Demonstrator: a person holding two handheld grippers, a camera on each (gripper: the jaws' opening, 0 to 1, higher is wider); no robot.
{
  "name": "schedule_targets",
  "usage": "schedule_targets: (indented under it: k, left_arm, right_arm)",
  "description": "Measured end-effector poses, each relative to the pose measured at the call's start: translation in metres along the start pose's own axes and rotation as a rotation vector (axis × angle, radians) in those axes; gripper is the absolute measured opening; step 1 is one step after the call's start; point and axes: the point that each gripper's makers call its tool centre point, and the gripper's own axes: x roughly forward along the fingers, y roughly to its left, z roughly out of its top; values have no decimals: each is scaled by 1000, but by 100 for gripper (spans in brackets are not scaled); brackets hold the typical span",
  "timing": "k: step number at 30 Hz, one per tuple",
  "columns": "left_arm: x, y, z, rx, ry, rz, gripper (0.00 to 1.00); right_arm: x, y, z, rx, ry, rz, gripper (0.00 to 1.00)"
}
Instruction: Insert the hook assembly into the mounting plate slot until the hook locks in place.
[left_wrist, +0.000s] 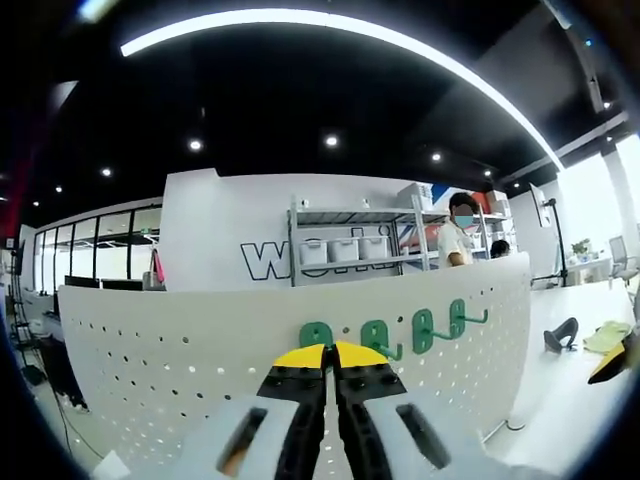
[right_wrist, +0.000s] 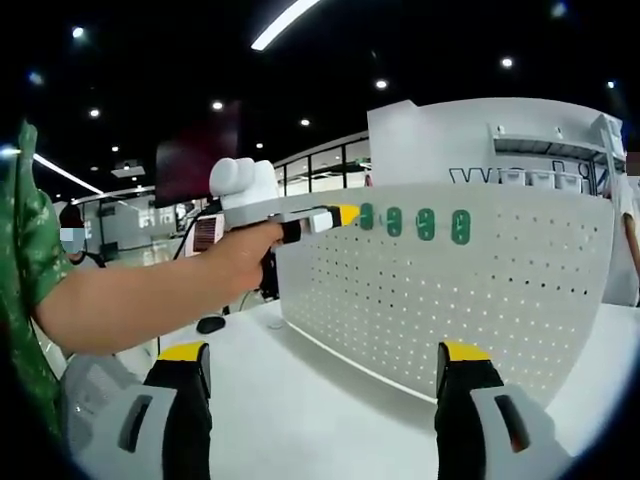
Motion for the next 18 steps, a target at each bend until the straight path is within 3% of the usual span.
schedule_targets:
  k: [18]
  left_arm:
    - [1, 3, -2, -5, 3, 12, 2]
  right_arm:
    - [0, 1, 0, -4, 4, 3, 96]
